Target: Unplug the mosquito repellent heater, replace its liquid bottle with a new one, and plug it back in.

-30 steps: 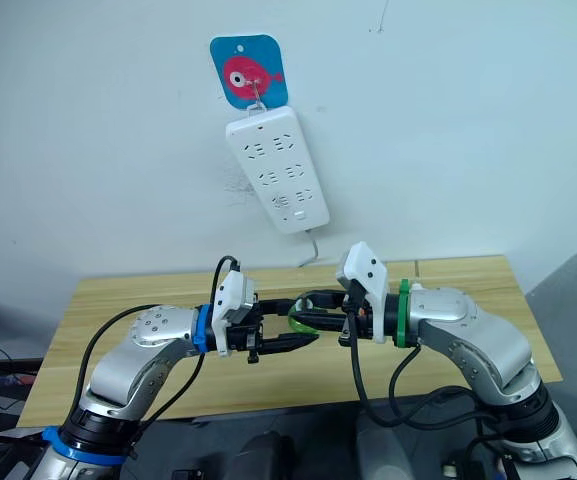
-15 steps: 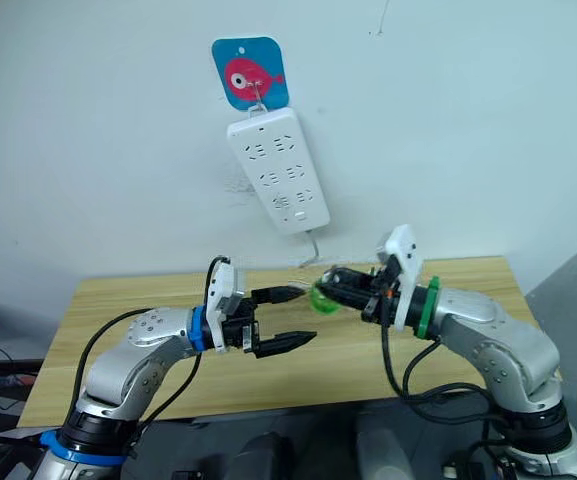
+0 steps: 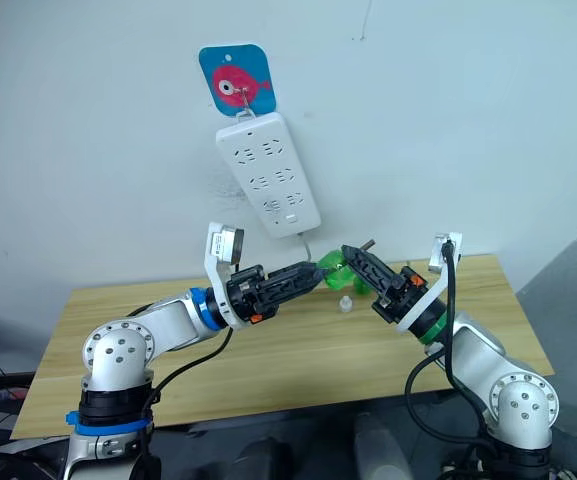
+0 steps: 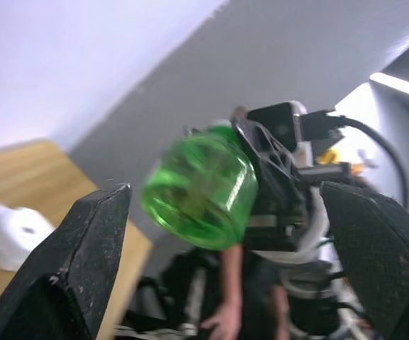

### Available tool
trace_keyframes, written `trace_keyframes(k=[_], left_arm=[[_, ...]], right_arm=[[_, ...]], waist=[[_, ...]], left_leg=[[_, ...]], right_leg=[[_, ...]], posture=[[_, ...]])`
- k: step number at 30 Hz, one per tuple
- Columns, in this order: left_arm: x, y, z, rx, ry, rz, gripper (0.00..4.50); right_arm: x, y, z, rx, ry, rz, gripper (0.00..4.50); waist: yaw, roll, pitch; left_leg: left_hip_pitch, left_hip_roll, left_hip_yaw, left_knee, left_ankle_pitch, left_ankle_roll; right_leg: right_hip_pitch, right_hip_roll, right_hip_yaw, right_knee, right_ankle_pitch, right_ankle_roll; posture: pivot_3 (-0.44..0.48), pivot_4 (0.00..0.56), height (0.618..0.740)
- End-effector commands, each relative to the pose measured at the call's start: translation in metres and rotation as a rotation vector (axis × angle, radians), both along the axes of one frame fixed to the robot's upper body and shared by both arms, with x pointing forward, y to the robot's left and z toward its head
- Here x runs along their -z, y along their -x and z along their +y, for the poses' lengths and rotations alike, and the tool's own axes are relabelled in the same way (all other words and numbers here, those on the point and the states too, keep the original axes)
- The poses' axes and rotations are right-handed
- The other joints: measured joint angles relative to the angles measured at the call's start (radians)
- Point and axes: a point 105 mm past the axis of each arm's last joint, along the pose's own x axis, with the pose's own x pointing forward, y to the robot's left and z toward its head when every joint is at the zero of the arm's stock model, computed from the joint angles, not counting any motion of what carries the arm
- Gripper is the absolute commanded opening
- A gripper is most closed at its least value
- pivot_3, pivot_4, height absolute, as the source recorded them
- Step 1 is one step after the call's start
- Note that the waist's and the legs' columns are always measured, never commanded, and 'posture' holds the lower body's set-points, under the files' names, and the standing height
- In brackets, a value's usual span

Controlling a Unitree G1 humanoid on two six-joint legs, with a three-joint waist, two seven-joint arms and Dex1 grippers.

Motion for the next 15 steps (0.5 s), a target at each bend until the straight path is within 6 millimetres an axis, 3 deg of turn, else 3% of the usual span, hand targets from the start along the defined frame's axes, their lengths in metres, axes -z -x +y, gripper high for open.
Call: trace_keyframes(k=[1,11,15], left_arm=[[-0.0119,-0.0001,-0.0035,0.001,0.069,0.008,4.50],[-0.0189,-0.0042,-0.0031,-0.002,0.119,0.041,4.50],[-0.0165,0.0036,-0.0061,0.045,0.130,0.057,3.68]], right_arm=[[-0.0170,0.0100,0.0072,-0.040,-0.056,-0.034,0.82],[-0.0210,0.0124,0.0127,-0.060,-0.072,-0.020,0.82],[-0.0253,0.0123,0.0148,-0.069,-0.097,-0.021,0.82]], waist=[[-0.003,0.000,-0.004],[-0.005,0.001,-0.007],[-0.005,0.001,-0.007]], left_leg=[[0.000,0.000,0.000,0.000,0.000,0.000],[0.001,0.000,0.003,0.000,0.000,0.000],[0.001,0.000,0.004,0.000,0.000,0.000]], right_leg=[[0.000,0.000,0.000,0.000,0.000,0.000],[0.002,0.002,0.001,-0.001,0.000,0.000],[0.002,0.002,0.001,-0.001,0.000,0.000]], posture=[[-0.208,0.132,0.740],[-0.211,0.134,0.740],[-0.207,0.138,0.740]])
